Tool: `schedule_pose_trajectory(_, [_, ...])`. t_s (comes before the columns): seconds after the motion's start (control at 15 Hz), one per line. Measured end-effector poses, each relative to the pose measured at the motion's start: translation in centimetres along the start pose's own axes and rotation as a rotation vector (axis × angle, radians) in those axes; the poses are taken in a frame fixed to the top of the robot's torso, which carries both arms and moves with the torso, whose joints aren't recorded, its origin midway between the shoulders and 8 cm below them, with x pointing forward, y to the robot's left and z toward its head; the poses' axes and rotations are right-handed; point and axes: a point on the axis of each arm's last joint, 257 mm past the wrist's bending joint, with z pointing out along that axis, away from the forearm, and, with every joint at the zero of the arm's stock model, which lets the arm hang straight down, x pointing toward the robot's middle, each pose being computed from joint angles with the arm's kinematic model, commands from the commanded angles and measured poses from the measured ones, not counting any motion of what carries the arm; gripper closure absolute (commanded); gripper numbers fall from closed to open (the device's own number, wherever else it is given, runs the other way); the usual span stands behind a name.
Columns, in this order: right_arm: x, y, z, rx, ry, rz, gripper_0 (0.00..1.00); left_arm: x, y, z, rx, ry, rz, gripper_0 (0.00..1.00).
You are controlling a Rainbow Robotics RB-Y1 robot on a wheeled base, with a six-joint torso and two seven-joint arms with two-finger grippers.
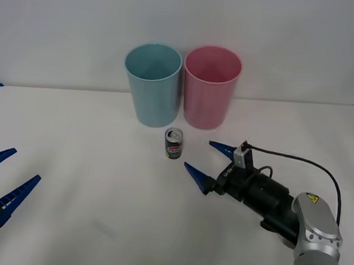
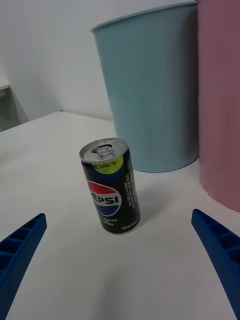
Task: Grasp the object on the table and drop it into the matching bin: aluminum can to the light blue bin, PET bottle to the pink bin.
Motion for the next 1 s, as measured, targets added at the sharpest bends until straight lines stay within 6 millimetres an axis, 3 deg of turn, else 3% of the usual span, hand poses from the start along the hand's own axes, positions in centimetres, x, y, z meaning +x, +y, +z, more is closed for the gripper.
schedule_pose_trajectory(0.4, [0.2, 0.0, 4.0, -0.006, 0.029, -0.046, 0.00, 0.0, 0.0, 0.0, 0.000, 0.000, 0.000, 0.00])
schedule_pose_trajectory(1.0, [1.4, -1.1, 8.1, 0.033, 0.109, -0.113, 0.00, 0.0, 0.0, 0.0, 0.000, 0.000, 0.000, 0.00])
